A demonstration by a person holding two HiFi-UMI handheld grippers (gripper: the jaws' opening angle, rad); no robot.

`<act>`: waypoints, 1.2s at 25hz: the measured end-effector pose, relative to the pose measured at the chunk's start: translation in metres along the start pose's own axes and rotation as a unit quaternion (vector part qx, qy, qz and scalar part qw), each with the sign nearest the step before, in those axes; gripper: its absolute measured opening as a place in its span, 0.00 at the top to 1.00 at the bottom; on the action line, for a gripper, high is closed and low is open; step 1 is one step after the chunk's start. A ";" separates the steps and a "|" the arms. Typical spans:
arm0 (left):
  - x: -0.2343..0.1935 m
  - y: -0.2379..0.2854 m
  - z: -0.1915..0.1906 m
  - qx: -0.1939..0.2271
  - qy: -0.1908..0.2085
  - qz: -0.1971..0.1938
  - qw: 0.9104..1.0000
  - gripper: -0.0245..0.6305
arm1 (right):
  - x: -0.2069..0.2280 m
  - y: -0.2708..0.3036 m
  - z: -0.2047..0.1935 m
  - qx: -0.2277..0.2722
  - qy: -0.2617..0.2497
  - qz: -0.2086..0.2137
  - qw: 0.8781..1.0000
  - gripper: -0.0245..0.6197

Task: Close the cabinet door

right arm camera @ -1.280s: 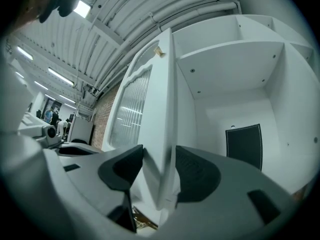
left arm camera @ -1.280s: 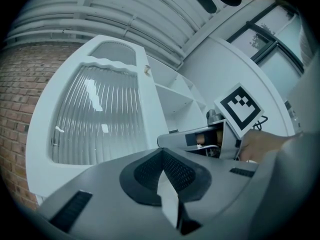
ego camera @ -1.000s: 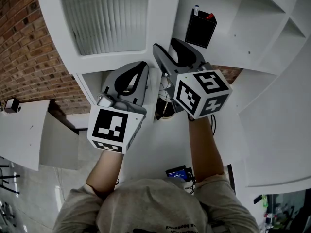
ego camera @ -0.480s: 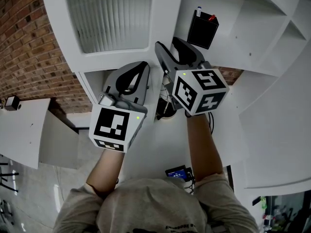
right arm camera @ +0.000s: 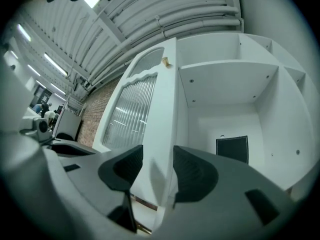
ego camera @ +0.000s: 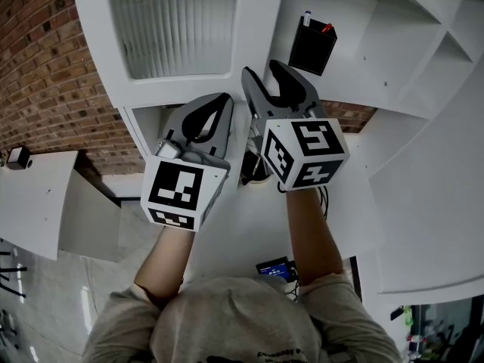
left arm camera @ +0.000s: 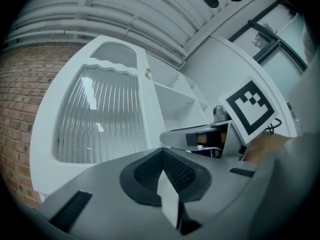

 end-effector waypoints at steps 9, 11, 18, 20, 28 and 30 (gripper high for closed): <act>0.001 -0.020 0.017 0.017 0.003 0.013 1.000 0.95 | -0.033 -0.035 0.020 0.035 -0.011 -0.003 0.999 0.66; 0.001 -0.028 0.021 0.021 0.004 0.016 1.000 0.95 | -0.039 -0.045 0.023 0.044 -0.008 -0.010 0.999 0.69; 0.009 -0.057 0.029 0.027 -0.003 0.031 0.999 0.95 | -0.052 -0.082 0.030 0.079 -0.002 -0.042 0.996 0.87; 0.011 -0.065 0.028 0.025 -0.008 0.034 0.999 0.95 | -0.057 -0.090 0.029 0.083 -0.002 -0.043 0.996 0.90; 0.016 -0.093 0.012 0.010 -0.021 0.048 0.999 0.95 | -0.090 -0.115 0.014 0.075 -0.035 -0.037 0.996 0.93; 0.017 -0.100 0.006 0.005 -0.025 0.051 0.998 0.95 | -0.096 -0.119 0.004 0.065 -0.033 -0.036 0.997 0.93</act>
Point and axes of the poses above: the fingertips, and each gripper's own axes: y forward along the fingers, x to its right, z out of its top, the point moved 4 cm from there along -y, backward along the fingers
